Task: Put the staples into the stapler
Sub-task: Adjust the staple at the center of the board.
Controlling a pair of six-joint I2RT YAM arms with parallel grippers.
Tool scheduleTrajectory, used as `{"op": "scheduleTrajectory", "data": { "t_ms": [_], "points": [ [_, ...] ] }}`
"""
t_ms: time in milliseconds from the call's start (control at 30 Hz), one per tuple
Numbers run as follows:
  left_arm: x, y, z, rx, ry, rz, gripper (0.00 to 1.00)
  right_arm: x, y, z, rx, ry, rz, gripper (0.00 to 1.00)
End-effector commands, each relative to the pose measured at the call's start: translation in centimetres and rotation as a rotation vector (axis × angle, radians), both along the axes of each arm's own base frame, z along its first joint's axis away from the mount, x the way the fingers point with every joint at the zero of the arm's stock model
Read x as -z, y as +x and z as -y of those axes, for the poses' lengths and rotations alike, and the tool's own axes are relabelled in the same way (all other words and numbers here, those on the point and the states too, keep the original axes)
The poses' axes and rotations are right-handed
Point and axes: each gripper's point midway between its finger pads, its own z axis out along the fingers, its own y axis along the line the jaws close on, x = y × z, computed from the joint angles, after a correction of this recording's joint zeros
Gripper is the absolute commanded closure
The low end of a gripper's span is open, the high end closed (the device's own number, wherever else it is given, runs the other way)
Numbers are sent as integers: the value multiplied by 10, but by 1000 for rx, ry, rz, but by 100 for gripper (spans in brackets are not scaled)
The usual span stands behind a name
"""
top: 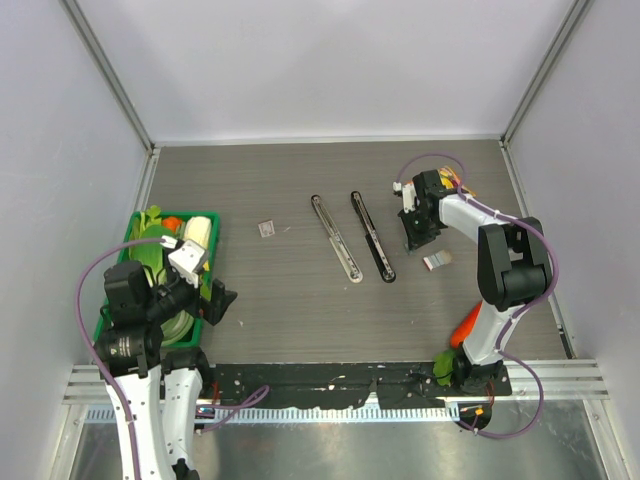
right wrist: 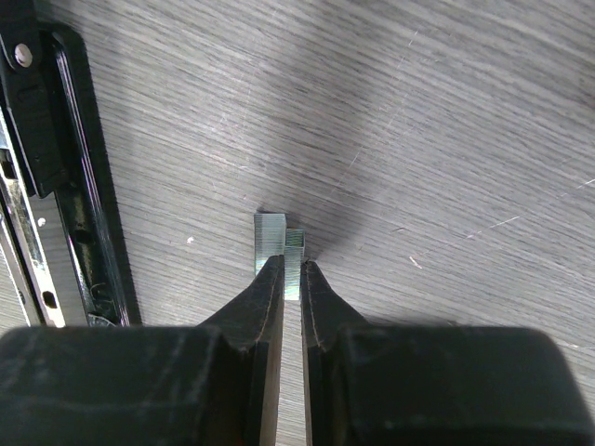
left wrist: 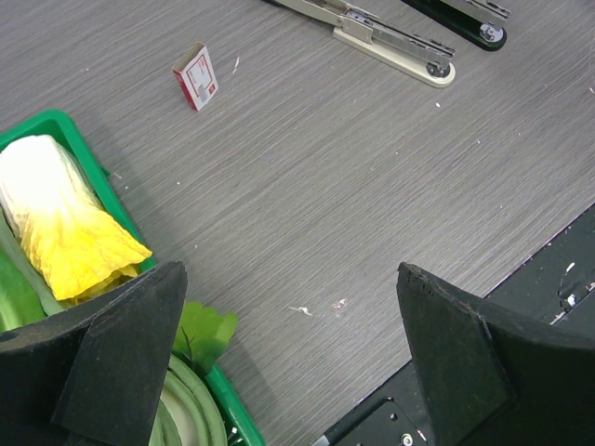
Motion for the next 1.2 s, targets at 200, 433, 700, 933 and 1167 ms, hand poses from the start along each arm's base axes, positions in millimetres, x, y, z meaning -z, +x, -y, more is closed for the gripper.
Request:
{"op": "scheduleTrajectory", "data": {
  "t_ms": [200,433,700,933,1167],
  "points": [
    [-4,-2,2,9,-10,13,0,-14,10,0,-6,3,56,90],
    [-3,-2,2,9,-10,12,0,-15,10,0,-5,1,58,90],
    [-4,-2,2,9,-9,16,0,-25,13,-4,-11,24,95,90],
    [-4,-2,2,9,-10,13,0,-35,15,-8,-21,42,135,91],
    [-4,-2,3,11,-10,13,0,-38,16,-4,-18,8,156,91]
  ]
}}
